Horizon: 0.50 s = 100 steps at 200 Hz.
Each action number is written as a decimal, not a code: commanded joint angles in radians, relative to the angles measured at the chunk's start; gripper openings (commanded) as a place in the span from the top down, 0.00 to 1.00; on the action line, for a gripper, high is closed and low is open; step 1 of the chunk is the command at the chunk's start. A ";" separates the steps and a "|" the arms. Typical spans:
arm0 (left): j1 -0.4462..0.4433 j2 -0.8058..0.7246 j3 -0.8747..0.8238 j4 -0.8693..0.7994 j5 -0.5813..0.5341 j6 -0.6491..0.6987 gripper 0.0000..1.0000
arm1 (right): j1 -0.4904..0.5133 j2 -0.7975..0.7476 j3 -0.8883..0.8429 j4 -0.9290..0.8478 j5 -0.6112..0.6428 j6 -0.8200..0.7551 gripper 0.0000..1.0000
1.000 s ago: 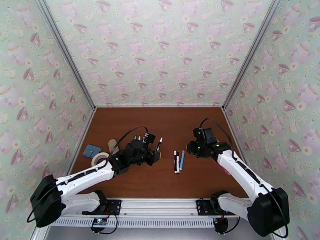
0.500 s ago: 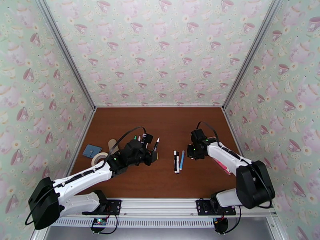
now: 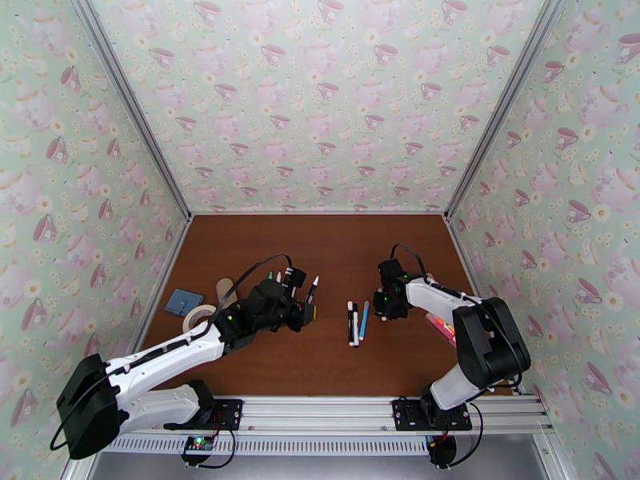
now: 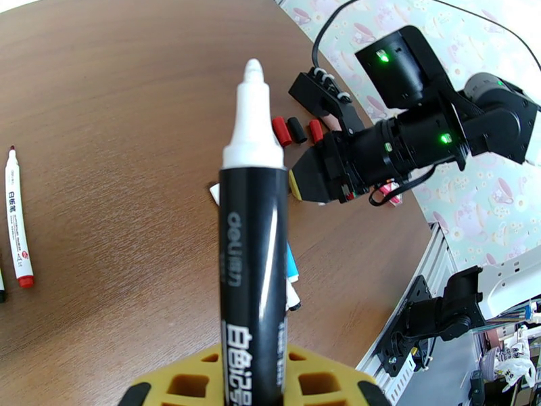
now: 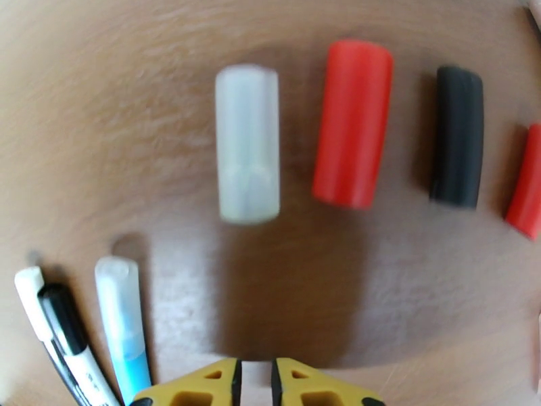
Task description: Open the pen caps
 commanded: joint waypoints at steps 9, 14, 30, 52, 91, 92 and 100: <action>0.000 -0.002 0.024 -0.003 -0.017 0.019 0.97 | -0.007 0.022 0.038 -0.001 0.034 -0.019 0.76; 0.000 -0.002 0.024 -0.002 -0.018 0.019 0.97 | -0.007 0.022 0.041 -0.003 0.035 -0.019 0.75; 0.000 -0.003 0.021 -0.002 -0.018 0.019 0.97 | -0.007 0.023 0.045 -0.008 0.042 -0.018 0.74; -0.001 -0.005 0.015 -0.002 -0.020 0.016 0.97 | -0.008 0.018 0.046 -0.006 0.039 -0.016 0.73; -0.002 -0.007 0.008 0.004 -0.020 0.011 0.97 | -0.006 -0.033 0.040 -0.009 0.016 -0.009 0.66; -0.002 -0.007 0.008 0.004 -0.020 0.011 0.97 | -0.006 -0.035 0.038 -0.010 0.016 -0.009 0.66; -0.002 -0.008 0.008 0.003 -0.021 0.011 0.97 | -0.005 -0.055 0.034 -0.019 0.021 -0.004 0.65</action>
